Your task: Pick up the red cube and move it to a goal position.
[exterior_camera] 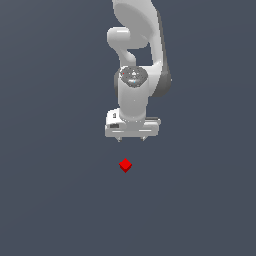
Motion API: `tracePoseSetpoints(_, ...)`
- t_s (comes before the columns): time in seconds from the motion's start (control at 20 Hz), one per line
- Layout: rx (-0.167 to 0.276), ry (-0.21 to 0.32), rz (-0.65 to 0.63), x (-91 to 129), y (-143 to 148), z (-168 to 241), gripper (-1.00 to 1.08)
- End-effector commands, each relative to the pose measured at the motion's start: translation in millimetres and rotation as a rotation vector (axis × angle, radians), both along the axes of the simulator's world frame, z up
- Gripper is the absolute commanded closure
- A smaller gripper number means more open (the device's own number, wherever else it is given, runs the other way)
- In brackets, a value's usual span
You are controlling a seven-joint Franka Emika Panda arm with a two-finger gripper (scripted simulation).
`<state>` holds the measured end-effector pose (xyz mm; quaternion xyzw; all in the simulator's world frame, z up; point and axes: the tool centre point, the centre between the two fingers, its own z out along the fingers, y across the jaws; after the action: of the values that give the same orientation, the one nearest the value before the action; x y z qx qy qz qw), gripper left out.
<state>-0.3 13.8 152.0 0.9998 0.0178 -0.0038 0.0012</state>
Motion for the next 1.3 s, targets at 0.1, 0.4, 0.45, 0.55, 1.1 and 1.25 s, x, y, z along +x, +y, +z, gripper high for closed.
tracePoseSetpoints(0.1, 0.0, 0.0, 0.003, 0.2, -0.2, -0.5, -0.92)
tracePoseSetpoints(0.4, 0.001, 0.0, 0.04, 2.8, -2.7, -7.8, -0.92)
tracePoseSetpoints(0.45, 0.001, -0.001, 0.05, 3.5, -3.5, -9.9, -0.92)
tracePoseSetpoints(0.55, 0.001, -0.001, 0.075, 5.4, -5.1, -14.9, -0.92)
tracePoseSetpoints(1.1, 0.004, -0.003, 0.31, 24.8, -17.9, -61.1, -0.92)
tracePoseSetpoints(1.25, 0.005, -0.004, 0.391, 32.4, -21.1, -77.1, -0.92)
